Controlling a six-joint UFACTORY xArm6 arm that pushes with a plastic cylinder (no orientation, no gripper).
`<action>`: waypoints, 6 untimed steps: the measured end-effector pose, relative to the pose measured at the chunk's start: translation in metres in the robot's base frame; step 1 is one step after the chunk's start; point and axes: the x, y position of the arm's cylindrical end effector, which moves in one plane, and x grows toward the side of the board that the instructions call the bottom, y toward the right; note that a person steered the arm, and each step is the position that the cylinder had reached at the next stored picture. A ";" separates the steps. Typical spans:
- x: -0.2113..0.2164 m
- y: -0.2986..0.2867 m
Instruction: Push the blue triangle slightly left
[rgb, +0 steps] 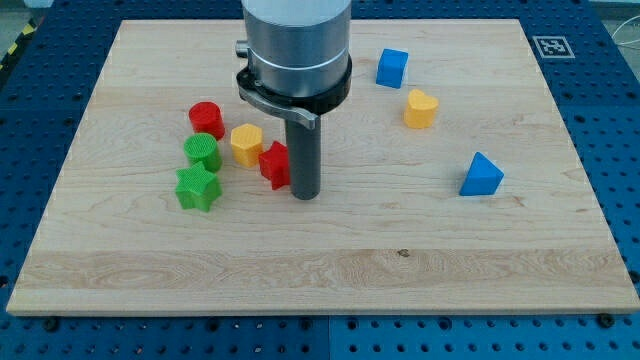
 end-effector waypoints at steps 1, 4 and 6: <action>-0.006 -0.007; 0.011 0.047; 0.027 0.107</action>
